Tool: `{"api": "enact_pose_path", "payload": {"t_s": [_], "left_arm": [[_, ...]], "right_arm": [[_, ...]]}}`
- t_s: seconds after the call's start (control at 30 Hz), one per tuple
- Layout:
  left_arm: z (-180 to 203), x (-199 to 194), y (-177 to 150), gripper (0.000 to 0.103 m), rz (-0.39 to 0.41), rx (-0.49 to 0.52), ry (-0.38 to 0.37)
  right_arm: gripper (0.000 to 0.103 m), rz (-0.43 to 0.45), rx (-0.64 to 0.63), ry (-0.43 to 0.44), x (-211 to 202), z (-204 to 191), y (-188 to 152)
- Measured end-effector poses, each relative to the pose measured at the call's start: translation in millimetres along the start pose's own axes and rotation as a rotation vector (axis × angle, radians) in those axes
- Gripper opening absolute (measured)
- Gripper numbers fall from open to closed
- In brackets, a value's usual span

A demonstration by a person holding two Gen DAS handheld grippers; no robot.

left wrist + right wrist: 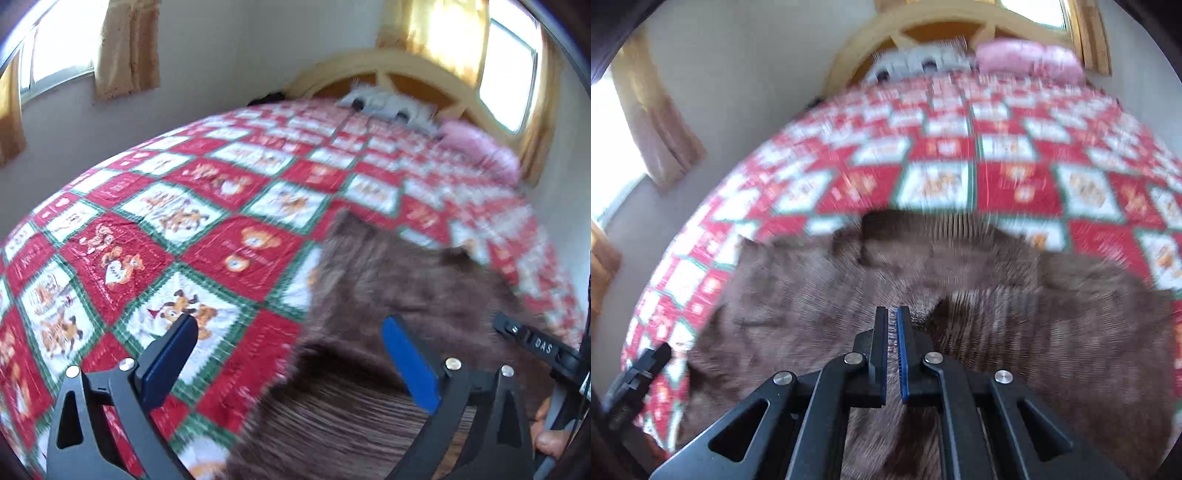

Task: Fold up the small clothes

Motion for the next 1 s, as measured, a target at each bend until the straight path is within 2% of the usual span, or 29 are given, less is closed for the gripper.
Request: {"api": "enact_pose_path", "payload": {"t_s": [0.03,0.07,0.1,0.13,0.2,0.27,0.33,0.37,0.47,0.53,0.6,0.63,0.67,0.73,0.83,0.9,1.0], "left_arm": [[-2,13,-2,0.102,-0.04,0.017,0.028],[-6,26,-7,0.102,-0.08,0.025,0.059],[-10,36,-11,0.102,-0.115,0.024,0.071],[-12,44,-14,0.103,-0.147,0.006,0.044],[-17,37,-11,0.102,-0.129,-0.017,0.008],[-22,26,-8,0.102,-0.102,0.004,0.002],[-28,14,-9,0.102,-0.074,0.05,0.009],[-31,7,-12,0.102,-0.057,0.077,-0.003],[-42,-17,-26,0.102,-0.022,0.168,-0.069],[-51,-31,-35,0.103,-0.003,0.226,-0.104],[-61,-44,-47,0.103,0.007,0.292,-0.131],[-64,-48,-51,0.103,0.005,0.311,-0.141],[-70,-55,-59,0.103,0.001,0.332,-0.161],[-81,-63,-71,0.103,-0.016,0.356,-0.191],[-94,-75,-91,0.103,-0.036,0.394,-0.217],[-102,-88,-108,0.103,-0.036,0.417,-0.239],[-108,-103,-136,0.103,-0.041,0.452,-0.277]], "right_arm": [[0.005,-0.005,0.003,-0.006,7,2,-1],[0.005,0.043,0.011,0.022,6,5,2],[0.005,0.034,0.04,0.057,5,10,3],[0.005,0.029,0.06,0.083,5,13,4],[0.005,0.005,0.109,0.136,3,20,2],[0.006,0.011,0.133,0.112,-10,26,-4],[0.006,0.071,0.139,0.15,-43,29,-18],[0.006,0.087,0.139,0.167,-55,29,-23],[0.007,0.147,0.134,0.202,-114,44,-67],[0.018,0.178,0.135,0.223,-146,55,-96],[0.056,0.222,0.149,0.222,-184,74,-132],[0.063,0.249,0.152,0.208,-201,82,-148],[0.065,0.285,0.149,0.183,-222,91,-168],[0.065,0.32,0.14,0.121,-252,105,-197],[0.064,0.352,0.14,-0.055,-300,129,-251],[0.064,0.359,0.15,-0.115,-327,141,-279],[0.064,0.413,0.203,-0.201,-377,166,-319]]}}
Point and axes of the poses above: each gripper's, at about its wrist camera, not at the fingertips, and x roughly the way its jaws point, z to its right, y to its top, the point moved 10 cm from there along x, roughly the way its jaws point, and after that the axes turned 14 degrees about -z, right-handed, at the moved point
